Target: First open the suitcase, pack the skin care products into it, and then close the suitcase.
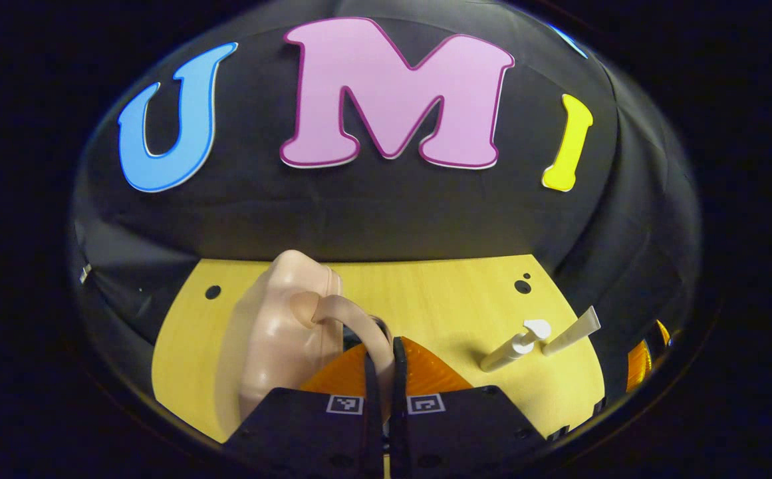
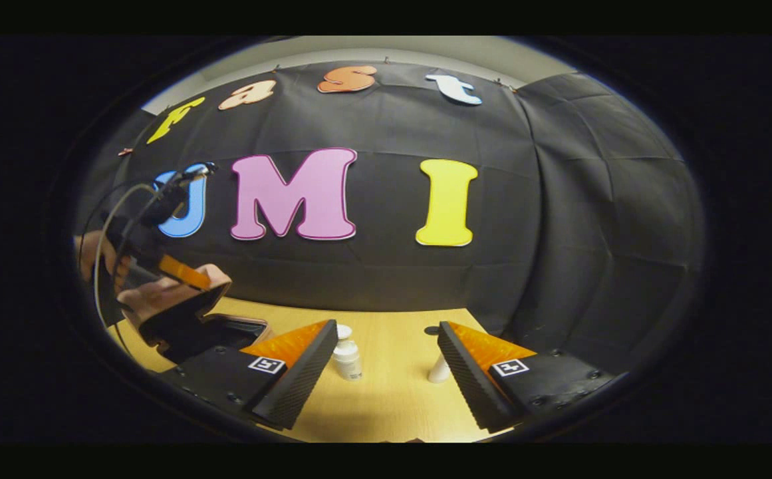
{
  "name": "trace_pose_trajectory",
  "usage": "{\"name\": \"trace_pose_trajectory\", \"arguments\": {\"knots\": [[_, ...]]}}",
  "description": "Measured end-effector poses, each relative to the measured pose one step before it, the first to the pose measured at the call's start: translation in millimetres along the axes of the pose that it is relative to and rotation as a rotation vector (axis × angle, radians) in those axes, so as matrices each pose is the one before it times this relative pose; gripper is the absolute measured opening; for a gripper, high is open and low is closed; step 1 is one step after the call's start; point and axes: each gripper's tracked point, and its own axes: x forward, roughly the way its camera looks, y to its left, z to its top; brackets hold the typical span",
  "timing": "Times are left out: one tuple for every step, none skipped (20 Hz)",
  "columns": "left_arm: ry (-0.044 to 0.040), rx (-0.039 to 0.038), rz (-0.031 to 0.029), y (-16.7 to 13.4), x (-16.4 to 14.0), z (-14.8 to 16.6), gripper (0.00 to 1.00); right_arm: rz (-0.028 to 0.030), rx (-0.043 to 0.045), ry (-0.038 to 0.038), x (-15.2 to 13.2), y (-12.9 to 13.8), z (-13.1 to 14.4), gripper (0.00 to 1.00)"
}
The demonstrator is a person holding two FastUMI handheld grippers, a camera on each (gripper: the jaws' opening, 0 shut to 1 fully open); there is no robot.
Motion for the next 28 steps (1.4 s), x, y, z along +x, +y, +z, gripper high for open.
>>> {"name": "trace_pose_trajectory", "arguments": {"knots": [[0.00338, 0.00318, 0.00766, 20.74, -10.08, 1.3, 0.09, 0.00638, 0.00167, 0.00568, 0.71, 4.49, -0.23, 0.96], [0.00163, 0.02795, 0.0315, 26.04, -8.61, 1.83, 0.09, 0.00556, 0.00029, 0.00299, 0.82, 4.32, 0.28, 0.96], [-0.01023, 0.04204, 0.04538, 29.83, -5.37, 1.53, 0.1, 0.00358, -0.00223, 0.00115, 0.93, 3.47, 0.68, 0.96], [-0.00849, 0.02607, 0.03624, 28.17, -3.68, 0.11, 0.09, 0.00515, -0.00139, 0.00268, 0.17, 4.29, 0.45, 0.96], [0.00435, 0.00461, 0.01877, 23.35, -4.04, -5.23, 0.1, 0.00323, -0.00706, 0.00199, 0.69, 4.1, 0.25, 0.96], [-0.00062, 0.00673, 0.01309, 22.41, 0.33, -6.08, 0.09, 0.00276, -0.01358, -0.00164, 0.94, 3.56, -0.27, 0.96], [-0.01683, 0.00702, 0.01152, 21.14, 3.48, -4.51, 0.1, 0.00206, -0.01767, -0.00548, 1.53, 4.11, 0.63, 0.96], [-0.03534, -0.00407, 0.0027, 18.99, 6.83, -1.88, 0.1, 0.00396, -0.0154, -0.00191, 2.09, 4.2, -0.21, 0.96], [-0.03833, -0.0104, -0.00492, 17.2, 6.08, -1.43, 0.1, -0.00475, -0.01408, 0.00343, 3.68, 2.41, -0.73, 0.96], [-0.02277, 0.00548, 0.01084, 20.06, 6.72, -7.22, 0.1, -0.01216, -0.00665, 0.00371, 3.33, 0.51, -0.78, 0.96], [-0.0101, 0.02465, 0.02703, 25.7, 10.95, -11.18, 0.1, -0.01325, 0.00284, 0.00035, 2.73, 2.33, 1.89, 0.96], [0.01403, 0.01654, 0.01719, 19.39, 10.02, -15.55, 0.11, -0.01584, -0.0007, -0.01239, 2.05, 2.07, 4.22, 0.96], [0.01537, 0.00771, 0.02999, 19.83, 13.6, -16.53, 0.1, -0.01299, -0.00566, -0.01535, 2.21, 2.01, 3.77, 0.97], [0.02015, 0.00508, 0.03964, 21.03, 12.67, -15.9, 0.12, -0.00575, 0.00275, -0.00188, 1.78, 2.53, 0.5, 0.94], [0.03042, -0.01814, 0.01297, 13.57, 12.45, -19.89, 0.11, -0.00188, 0.00327, 0.00267, 1.98, 1.96, -1.78, 0.96], [0.02039, -0.03259, 0.00348, 7.76, 12.71, -15.81, 0.1, -0.01611, -0.01488, -0.01083, 5.04, -2.03, 0.29, 0.96], [0.01404, -0.04696, -0.00129, 5.17, 14.31, -15.65, 0.1, -0.01844, -0.01374, -0.00249, 4.53, -3.76, -1.79, 0.97], [0.0149, -0.03664, -0.00163, 3.71, 12.41, -14.6, 0.1, -0.01977, -0.00908, -0.00141, 2.65, -4.43, -2.58, 0.96], [0.00639, -0.02353, -0.00648, 3.1, 11.13, -14.09, 0.1, -0.01628, 0.00334, 0.00696, 0.67, -3.45, -4.14, 0.94], [0.00631, -0.00983, -0.00534, 3.77, 9.51, -10.65, 0.1, -0.01191, 0.00502, -0.00146, -0.12, -1.88, -4.02, 0.96], [0.0049, 0.00023, -0.00207, 1.95, 10.8, -9.88, 0.1, -0.01315, -0.00259, -0.00222, -1.97, -1.37, -3.12, 0.96], [-0.00047, 0.00645, 0.00085, 1.77, 8.5, -6.56, 0.1, -0.00822, -0.00875, 0.00146, -1.85, -0.42, -4.52, 0.96], [-0.00726, 0.00426, -0.00257, 0.74, 7.6, -4.54, 0.1, -0.00051, -0.01029, -0.00107, -2.25, -0.08, -4.81, 0.96], [-0.00097, -0.00134, -0.00016, 0.83, 5.93, -2.26, 0.1, -0.00365, -0.01011, 0.0005, -2.57, 1.09, -5.1, 0.96], [0.00865, 0.00678, 0.01746, 5.79, 3.04, -4.43, 0.11, -0.00183, -0.00671, 0.00307, -1.32, 0.15, -5.28, 0.96], [0.01254, 0.00266, 0.01524, 5.82, -1.55, -3.17, 0.16, -0.00253, -0.00075, 0.00623, -1.51, -0.37, -4.58, 0.96], [-0.0146, -0.00277, 0.03111, 9.26, -1.64, 2.08, 0.34, -0.00143, 0.00496, 0.00367, -1.84, 0.46, -2.02, 0.97], [0.00274, 0.00789, 0.02054, 6.82, -4.95, 1.37, 0.49, -0.00169, 0.00648, -0.00392, -1.55, -0.2, 1.18, 0.97]]}}
